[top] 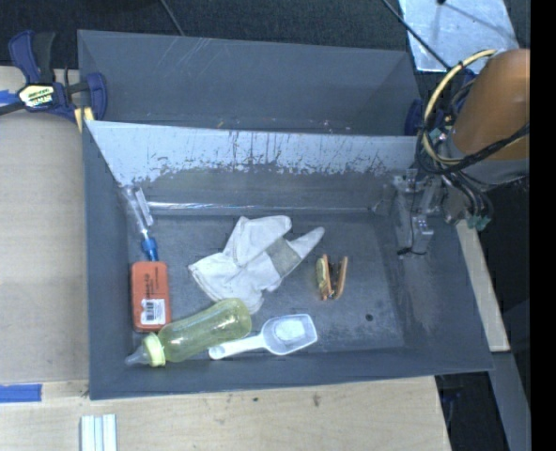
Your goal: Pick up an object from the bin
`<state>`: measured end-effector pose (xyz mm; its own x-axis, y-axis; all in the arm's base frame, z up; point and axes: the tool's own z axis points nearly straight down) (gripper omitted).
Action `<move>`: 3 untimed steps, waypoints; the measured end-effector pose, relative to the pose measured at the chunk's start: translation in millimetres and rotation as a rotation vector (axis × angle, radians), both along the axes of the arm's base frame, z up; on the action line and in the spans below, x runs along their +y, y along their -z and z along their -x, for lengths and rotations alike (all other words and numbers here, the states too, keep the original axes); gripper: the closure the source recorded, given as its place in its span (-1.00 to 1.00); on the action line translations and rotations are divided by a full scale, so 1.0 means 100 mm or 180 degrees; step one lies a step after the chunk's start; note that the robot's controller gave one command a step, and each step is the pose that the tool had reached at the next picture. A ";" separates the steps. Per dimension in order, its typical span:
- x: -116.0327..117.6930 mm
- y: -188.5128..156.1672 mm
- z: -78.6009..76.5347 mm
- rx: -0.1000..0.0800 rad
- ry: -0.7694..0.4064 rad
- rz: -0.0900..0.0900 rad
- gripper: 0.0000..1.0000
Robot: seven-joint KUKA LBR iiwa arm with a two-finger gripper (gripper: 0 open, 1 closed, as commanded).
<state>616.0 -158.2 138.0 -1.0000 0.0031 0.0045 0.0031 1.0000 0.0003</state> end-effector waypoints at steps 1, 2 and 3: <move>0.01 -0.05 -0.02 -0.0026 -0.0008 0.0005 -1.00; 0.38 -0.59 -0.03 -0.0009 -0.0015 0.0002 -1.00; 0.53 -0.68 -0.04 -0.0078 -0.0027 0.0009 -1.00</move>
Offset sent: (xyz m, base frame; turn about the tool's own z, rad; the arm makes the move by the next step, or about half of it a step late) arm 0.0041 0.0527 0.0785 -0.0094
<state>620.1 -105.0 206.5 -0.9998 -0.0055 -0.0201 -0.0054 1.0000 -0.0025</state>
